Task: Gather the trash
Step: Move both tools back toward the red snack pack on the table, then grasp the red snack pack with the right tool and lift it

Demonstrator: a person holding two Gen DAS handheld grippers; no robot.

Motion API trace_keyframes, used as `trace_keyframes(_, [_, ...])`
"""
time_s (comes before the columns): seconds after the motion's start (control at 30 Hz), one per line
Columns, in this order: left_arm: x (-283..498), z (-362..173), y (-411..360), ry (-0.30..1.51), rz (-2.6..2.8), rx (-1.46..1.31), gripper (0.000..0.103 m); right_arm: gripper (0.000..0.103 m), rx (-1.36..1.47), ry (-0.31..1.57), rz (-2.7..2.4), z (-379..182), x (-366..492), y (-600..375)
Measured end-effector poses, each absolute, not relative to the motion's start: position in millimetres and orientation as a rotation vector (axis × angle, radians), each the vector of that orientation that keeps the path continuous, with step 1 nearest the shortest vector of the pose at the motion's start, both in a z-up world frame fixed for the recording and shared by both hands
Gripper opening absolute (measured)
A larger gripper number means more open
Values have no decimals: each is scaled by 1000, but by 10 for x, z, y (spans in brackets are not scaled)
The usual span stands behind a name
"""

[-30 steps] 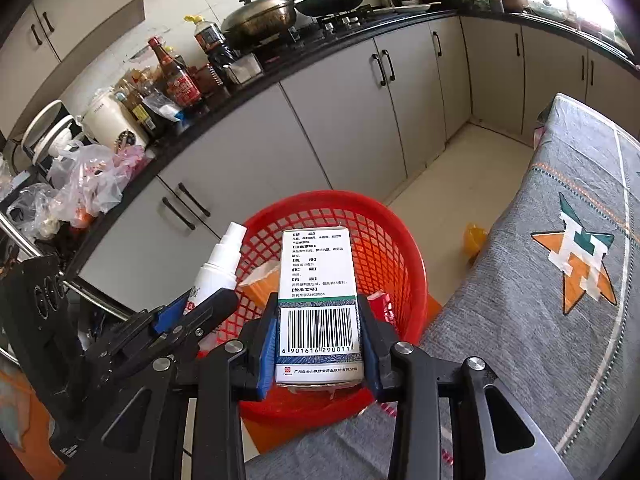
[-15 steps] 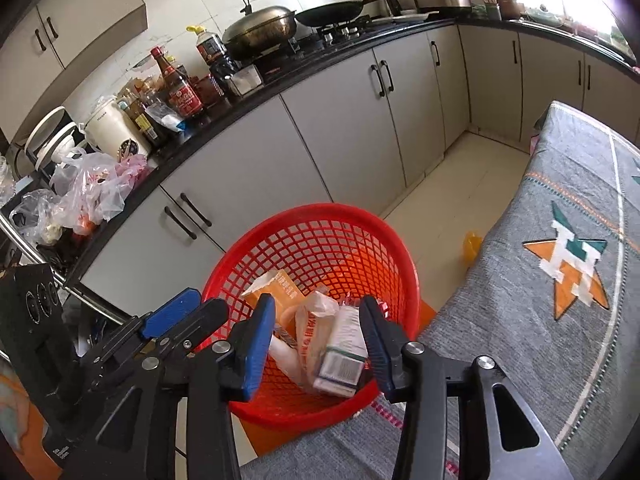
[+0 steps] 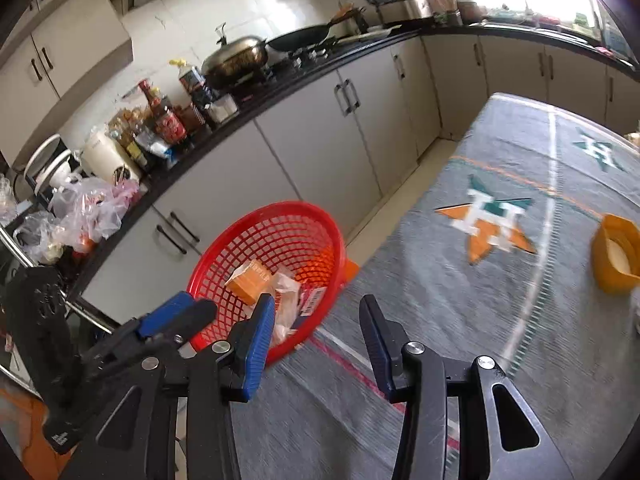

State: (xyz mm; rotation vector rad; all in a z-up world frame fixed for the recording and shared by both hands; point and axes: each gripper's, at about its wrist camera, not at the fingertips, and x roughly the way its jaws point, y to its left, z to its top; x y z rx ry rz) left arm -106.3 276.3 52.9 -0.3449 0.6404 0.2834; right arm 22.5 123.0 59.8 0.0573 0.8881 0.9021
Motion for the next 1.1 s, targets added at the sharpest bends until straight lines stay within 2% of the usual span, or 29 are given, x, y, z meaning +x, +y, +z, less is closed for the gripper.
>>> trace_keyframes(0.17, [-940,528,2342,666,214,-283,48,48,86,860,878,664,191,867])
trace_keyframes(0.3, [-842,530,1943,678,167,-229,62,48,127,832,828,698,200,458])
trace_keyframes(0.53, [-637,391,1160,730,23,-142,63,50,235,817,681,681,302,-538])
trace_keyframes(0.7, [-564,311,766,751,-26,-63,63,51,321,797,445,686,463,-1624])
trace_keyframes(0.8, [-568,308,701,745,-35,-48,66,58,325,813,224,650,614,-2260])
trace_keyframes(0.9, [-558,294,706,755,-38,-50,66,58,345,858,125,507,786,-2682])
trace_keyframes(1.1, [-529,259,686,777,-62,-38,66,61,350,935,91,218,920,-2815])
